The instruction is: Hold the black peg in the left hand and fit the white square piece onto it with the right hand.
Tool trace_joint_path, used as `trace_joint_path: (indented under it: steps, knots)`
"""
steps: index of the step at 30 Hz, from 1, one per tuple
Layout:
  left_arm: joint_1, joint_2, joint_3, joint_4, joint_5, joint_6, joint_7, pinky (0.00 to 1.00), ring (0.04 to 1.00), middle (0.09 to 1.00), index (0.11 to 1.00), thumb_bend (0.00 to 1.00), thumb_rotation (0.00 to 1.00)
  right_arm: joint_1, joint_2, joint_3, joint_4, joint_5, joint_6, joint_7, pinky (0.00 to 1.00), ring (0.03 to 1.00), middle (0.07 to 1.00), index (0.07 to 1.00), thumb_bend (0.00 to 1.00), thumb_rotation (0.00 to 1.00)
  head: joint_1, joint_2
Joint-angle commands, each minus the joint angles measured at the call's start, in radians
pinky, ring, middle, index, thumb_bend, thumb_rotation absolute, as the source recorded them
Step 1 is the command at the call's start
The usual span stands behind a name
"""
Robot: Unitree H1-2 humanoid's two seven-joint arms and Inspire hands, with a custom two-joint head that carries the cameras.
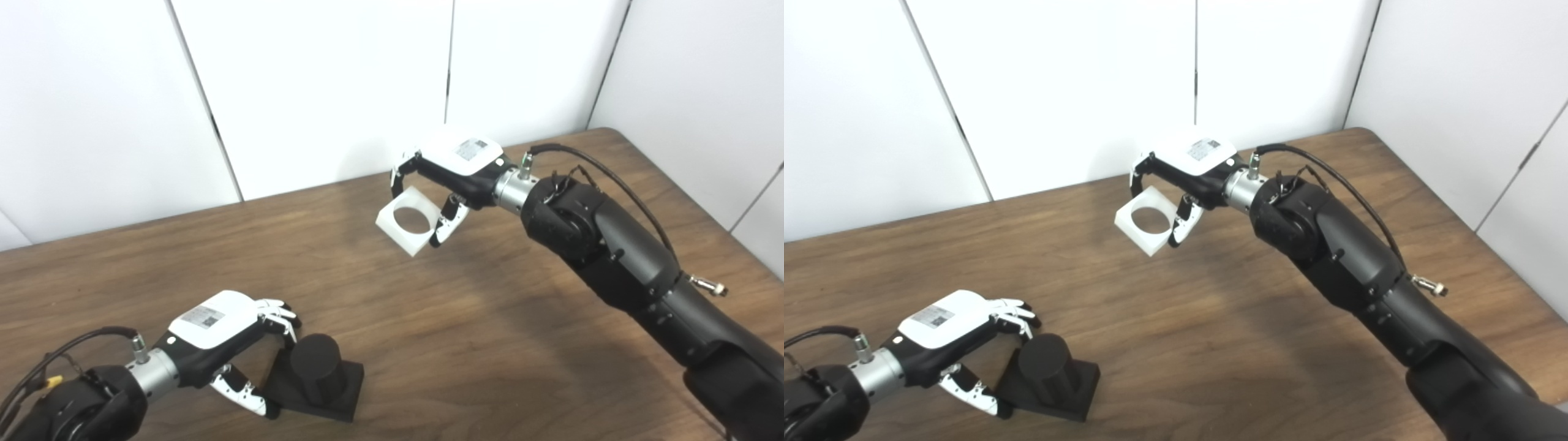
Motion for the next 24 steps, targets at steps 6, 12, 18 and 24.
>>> trace_joint_path:
  steps: [6, 12, 18, 24]
  knots:
    - [0.006, 0.002, -0.028, 0.015, 0.046, 0.035, -0.072, 0.80, 0.900, 0.837, 0.489, 0.52, 0.07, -0.015, 0.008, -0.040, -0.086, 0.072, -0.028, 0.018, 0.57, 0.711, 0.722, 0.478, 0.52, 0.13, 0.034, 0.008]
    - [0.003, -0.007, -0.028, 0.021, 0.052, 0.030, -0.062, 0.80, 0.898, 0.836, 0.489, 0.52, 0.07, -0.003, 0.025, -0.043, -0.147, 0.108, -0.030, 0.053, 0.57, 0.704, 0.723, 0.477, 0.52, 0.13, 0.083, 0.015]
    - [-0.003, -0.018, -0.030, 0.021, 0.053, 0.049, -0.075, 0.81, 0.908, 0.850, 0.489, 0.52, 0.07, 0.004, 0.032, -0.051, -0.176, 0.173, -0.031, 0.084, 0.57, 0.705, 0.721, 0.477, 0.52, 0.13, 0.151, 0.029]
    - [-0.007, -0.045, -0.031, 0.026, 0.067, 0.053, -0.064, 0.79, 0.896, 0.844, 0.488, 0.52, 0.07, 0.016, 0.025, -0.065, -0.176, 0.214, -0.045, 0.092, 0.58, 0.706, 0.716, 0.477, 0.52, 0.13, 0.262, 0.047]
